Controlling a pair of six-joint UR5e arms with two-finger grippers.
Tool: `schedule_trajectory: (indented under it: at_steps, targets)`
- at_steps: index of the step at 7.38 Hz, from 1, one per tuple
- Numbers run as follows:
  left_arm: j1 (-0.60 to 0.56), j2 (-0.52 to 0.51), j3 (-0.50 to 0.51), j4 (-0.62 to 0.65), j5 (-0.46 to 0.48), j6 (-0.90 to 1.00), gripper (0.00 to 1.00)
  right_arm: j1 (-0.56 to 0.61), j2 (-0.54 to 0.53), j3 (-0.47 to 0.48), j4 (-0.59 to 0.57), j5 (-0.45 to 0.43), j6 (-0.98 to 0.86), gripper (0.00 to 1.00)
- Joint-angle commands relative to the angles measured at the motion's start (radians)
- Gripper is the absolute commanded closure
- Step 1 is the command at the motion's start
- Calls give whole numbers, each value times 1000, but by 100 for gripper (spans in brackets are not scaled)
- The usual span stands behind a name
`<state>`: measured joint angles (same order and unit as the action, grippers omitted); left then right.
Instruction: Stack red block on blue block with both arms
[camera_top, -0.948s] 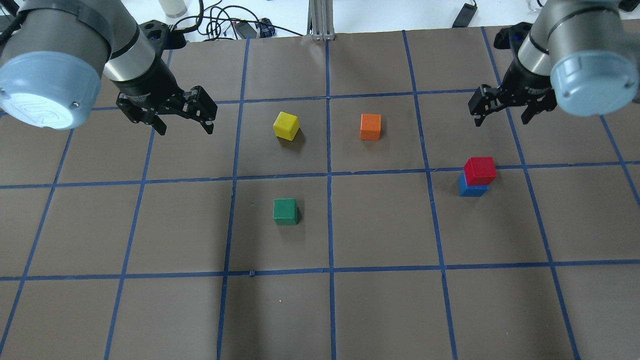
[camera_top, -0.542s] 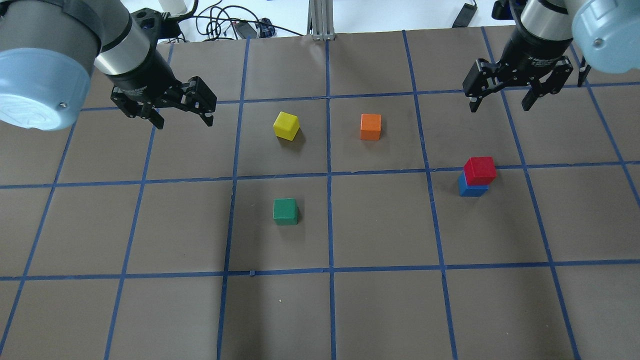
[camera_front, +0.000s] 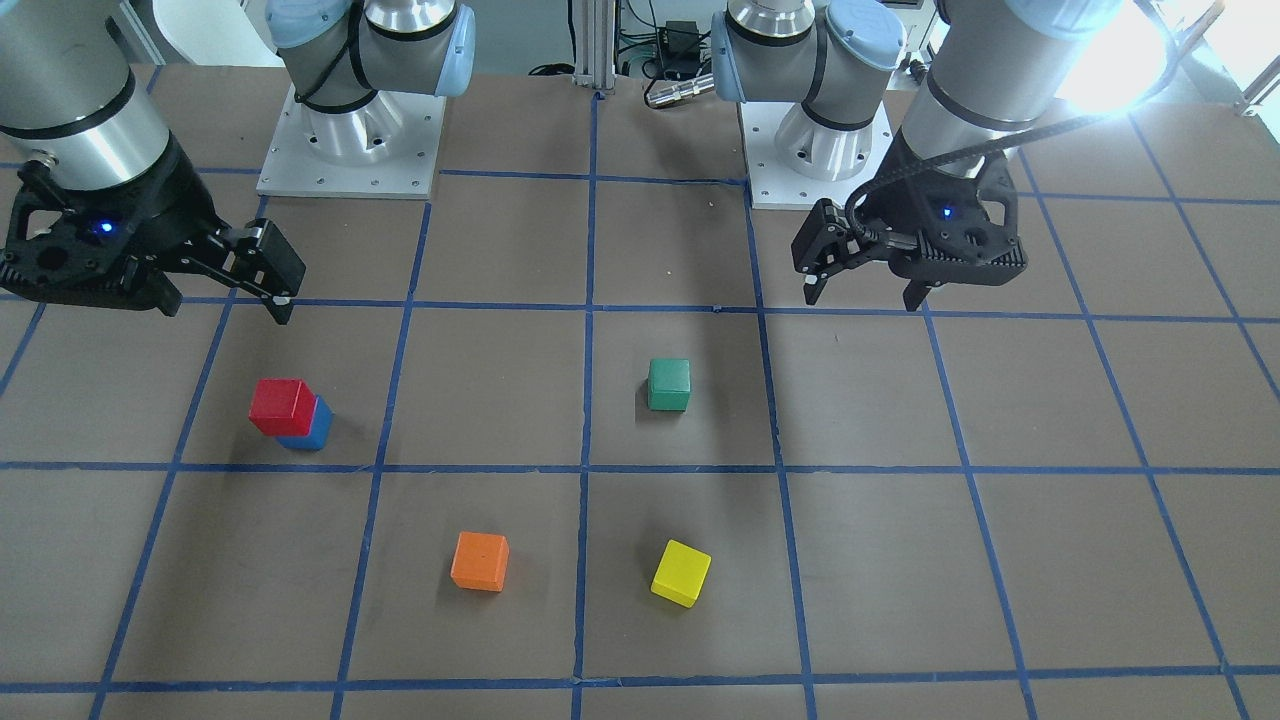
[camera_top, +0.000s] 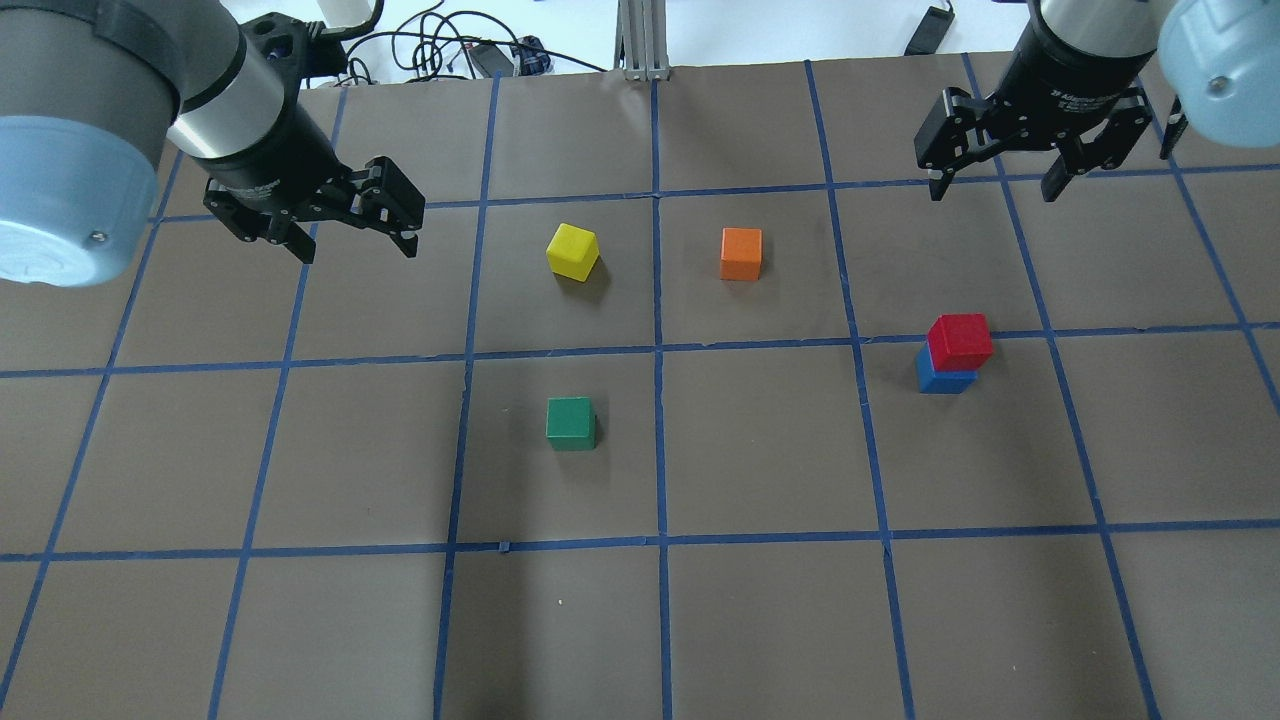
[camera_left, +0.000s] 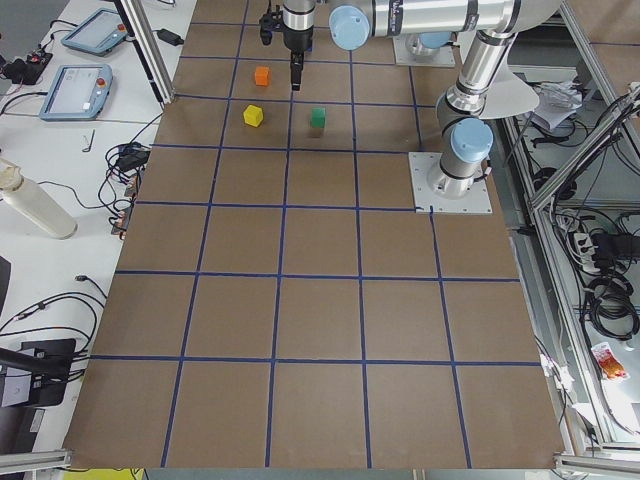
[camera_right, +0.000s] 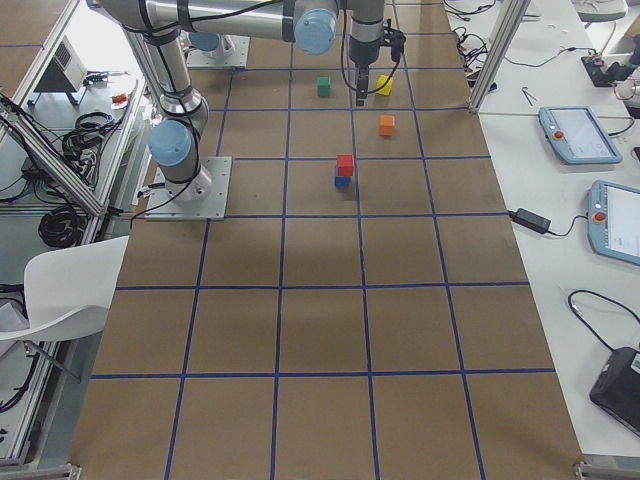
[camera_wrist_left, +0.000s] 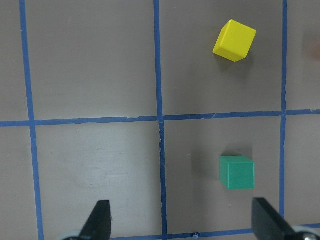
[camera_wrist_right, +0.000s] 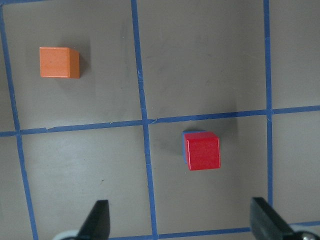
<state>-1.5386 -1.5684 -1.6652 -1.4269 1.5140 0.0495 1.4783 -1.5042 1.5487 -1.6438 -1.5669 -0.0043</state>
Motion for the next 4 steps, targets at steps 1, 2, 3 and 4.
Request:
schedule_trajectory:
  at_steps: [1, 2, 3, 4]
  targets:
    - [0, 20, -48, 2, 2, 3, 0, 1, -1, -2, -4, 1, 30, 0]
    - [0, 28, -56, 17, 2, 3, 0, 1, -2, 2, -2, -2, 32, 0]
    - [0, 28, -57, 19, 2, 4, 0, 1, -5, 1, -2, -2, 32, 0]
    - [0, 31, -56, 19, 2, 4, 0, 1, -5, 4, -4, -1, 32, 0]
